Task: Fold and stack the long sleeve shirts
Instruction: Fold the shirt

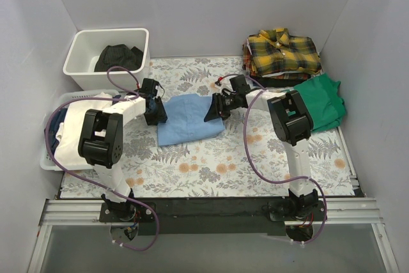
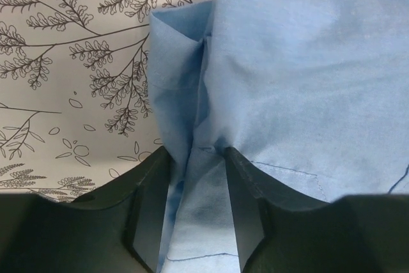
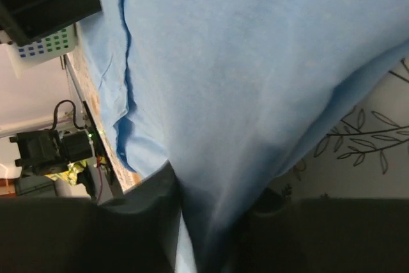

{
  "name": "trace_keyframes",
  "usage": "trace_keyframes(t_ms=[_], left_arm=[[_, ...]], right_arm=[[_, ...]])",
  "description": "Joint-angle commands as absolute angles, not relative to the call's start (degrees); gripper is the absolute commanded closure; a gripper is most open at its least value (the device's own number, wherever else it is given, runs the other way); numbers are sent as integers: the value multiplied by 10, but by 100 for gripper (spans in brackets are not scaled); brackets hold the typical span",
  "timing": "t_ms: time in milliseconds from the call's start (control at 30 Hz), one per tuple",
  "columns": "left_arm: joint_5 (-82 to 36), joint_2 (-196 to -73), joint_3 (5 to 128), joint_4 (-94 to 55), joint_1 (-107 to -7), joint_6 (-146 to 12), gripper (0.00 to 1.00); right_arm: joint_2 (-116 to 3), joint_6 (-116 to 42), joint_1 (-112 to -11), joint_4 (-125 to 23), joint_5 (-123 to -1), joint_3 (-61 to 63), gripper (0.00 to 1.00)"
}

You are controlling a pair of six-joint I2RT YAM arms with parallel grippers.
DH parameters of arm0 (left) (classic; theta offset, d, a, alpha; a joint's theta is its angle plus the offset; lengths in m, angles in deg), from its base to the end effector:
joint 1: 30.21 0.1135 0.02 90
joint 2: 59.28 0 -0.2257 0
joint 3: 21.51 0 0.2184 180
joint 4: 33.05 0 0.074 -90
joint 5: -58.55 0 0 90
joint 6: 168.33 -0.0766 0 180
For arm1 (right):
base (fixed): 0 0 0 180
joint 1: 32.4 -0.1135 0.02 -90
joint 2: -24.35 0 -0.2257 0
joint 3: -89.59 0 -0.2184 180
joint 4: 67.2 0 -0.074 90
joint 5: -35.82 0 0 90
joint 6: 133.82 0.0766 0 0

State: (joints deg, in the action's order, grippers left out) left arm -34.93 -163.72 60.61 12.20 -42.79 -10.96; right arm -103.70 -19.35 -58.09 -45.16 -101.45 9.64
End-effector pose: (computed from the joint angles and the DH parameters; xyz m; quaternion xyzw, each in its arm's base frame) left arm 0.3287 -0.0686 0.1101 -0.4564 0.8678 -0.1021 0.1681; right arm 0.3657 0.2383 0.0921 -0.1461 0.8595 0.4739 0.1238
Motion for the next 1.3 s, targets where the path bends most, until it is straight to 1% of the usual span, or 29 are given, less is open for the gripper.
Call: trace_keyframes(t_ms=[0,33,67,100,133,167,300,400,433,467,533,567,600,733,767,833,867,933,967,1000,1033,1067,1133,1167,1233,1267], left_arm=[[-354,-1664,601,152,-426,-116,53],[-357,-1655,610,158,-427,-114,49],[-367,-1647,614,163,-427,-112,46],[-371,-1637,620,166,-426,-112,40],[-375,-1627,626,172,-426,-113,36],[-379,-1605,640,177,-426,-111,35],[-395,-1566,677,203,-424,-115,32],[-396,-1544,687,212,-423,-116,31],[-397,-1539,688,215,-423,-118,30],[-396,-1536,689,216,-423,-117,30],[-395,-1527,692,219,-423,-120,30],[-395,-1525,692,220,-423,-120,30],[-395,-1523,694,221,-422,-119,30],[-394,-1510,709,235,-420,-114,30],[-396,-1506,711,236,-420,-113,30],[-399,-1498,716,242,-421,-109,30],[-403,-1490,718,244,-421,-107,30],[-409,-1484,724,253,-421,-100,29],[-411,-1478,728,253,-420,-98,29],[-417,-1474,730,257,-420,-94,29],[-423,-1472,734,263,-420,-92,29],[-430,-1470,738,267,-419,-88,28],[-450,-1461,743,283,-417,-75,28],[-460,-1457,745,289,-415,-68,28],[-494,-1445,753,314,-406,-35,29],[-508,-1439,757,325,-400,-21,32]], right_arm=[[-1064,-201,-595,-411,-956,73,84],[-1060,-200,-593,-411,-952,66,93],[-1049,-199,-593,-411,-947,64,99],[-1044,-199,-589,-410,-944,61,99],[-1035,-197,-585,-410,-938,47,99],[-1014,-197,-581,-409,-923,40,99],[-948,-230,-538,-360,-855,23,99],[-908,-293,-513,-259,-773,57,99],[-900,-309,-511,-234,-747,73,99],[-890,-339,-511,-183,-693,108,99],[-879,-360,-512,-144,-647,150,99],[-876,-366,-513,-125,-602,170,99],[-872,-379,-515,-101,-579,208,99],[-867,-423,-530,-43,-445,298,99],[-863,-429,-534,-38,-390,308,99],[-846,-435,-546,-40,-350,321,99],[-844,-436,-557,-41,-274,325,99],[-837,-472,-598,-48,-199,332,99],[-831,-479,-613,-58,-136,326,99],[-825,-491,-647,-68,-104,318,99],[-818,-503,-667,-99,-57,309,99],[-816,-547,-689,-120,41,277,99],[-807,-595,-751,-187,129,230,99],[-805,-651,-771,-255,177,185,99],[-806,-701,-823,-322,203,139,99],[-810,-713,-840,-357,210,125,99]])
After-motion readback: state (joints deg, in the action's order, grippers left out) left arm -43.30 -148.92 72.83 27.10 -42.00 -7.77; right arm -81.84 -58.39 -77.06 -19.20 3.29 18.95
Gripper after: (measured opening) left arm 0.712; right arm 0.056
